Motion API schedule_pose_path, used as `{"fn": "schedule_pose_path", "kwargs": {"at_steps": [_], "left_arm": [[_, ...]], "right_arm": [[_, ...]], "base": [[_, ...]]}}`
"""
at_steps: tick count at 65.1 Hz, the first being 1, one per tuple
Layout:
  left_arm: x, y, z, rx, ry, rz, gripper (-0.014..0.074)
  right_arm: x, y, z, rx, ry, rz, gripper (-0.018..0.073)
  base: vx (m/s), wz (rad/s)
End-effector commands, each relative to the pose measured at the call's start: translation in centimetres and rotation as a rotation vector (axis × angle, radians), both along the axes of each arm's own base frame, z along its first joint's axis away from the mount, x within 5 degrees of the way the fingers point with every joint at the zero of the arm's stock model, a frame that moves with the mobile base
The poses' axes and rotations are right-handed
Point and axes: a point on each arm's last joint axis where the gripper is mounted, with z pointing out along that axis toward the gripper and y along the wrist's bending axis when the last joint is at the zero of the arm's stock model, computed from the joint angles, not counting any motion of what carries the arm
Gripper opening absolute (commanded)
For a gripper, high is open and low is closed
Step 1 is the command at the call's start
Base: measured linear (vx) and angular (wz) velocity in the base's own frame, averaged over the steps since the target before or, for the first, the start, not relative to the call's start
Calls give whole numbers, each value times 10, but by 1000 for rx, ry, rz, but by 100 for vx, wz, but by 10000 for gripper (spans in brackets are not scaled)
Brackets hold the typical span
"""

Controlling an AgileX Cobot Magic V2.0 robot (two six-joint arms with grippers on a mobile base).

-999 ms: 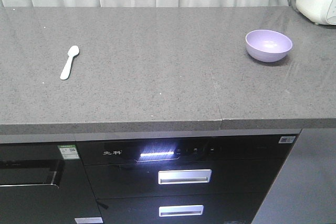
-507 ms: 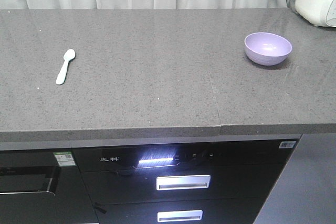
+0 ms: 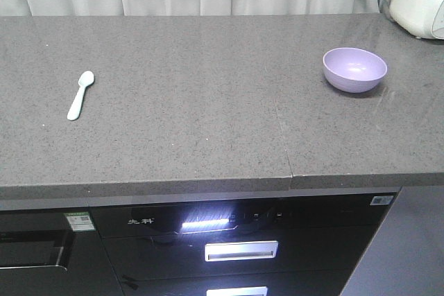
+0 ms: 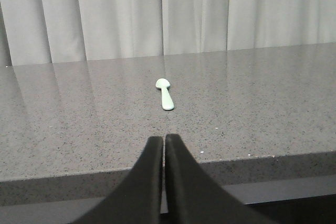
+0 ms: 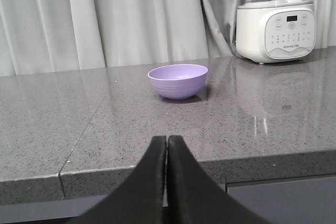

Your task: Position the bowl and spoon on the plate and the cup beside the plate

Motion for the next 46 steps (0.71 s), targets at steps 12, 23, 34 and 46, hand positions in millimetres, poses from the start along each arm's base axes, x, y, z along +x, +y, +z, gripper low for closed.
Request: {"fn": "schedule_pose_path", "kwargs": {"at_steps": [12, 23, 34, 46], "left_arm": [[0, 0, -3, -9, -54, 5, -6], [0, 0, -3, -9, -54, 5, -6], [0, 0, -3, -9, -54, 5, -6], [0, 0, -3, -9, -54, 5, -6]], "right_arm": [[-1, 0, 3, -18, -73, 1, -2], [-1, 0, 3, -18, -73, 1, -2], [-1, 0, 3, -18, -73, 1, -2], [-1, 0, 3, -18, -73, 1, -2]], "base": [[5, 0], [5, 1], [5, 0], [5, 0]]}}
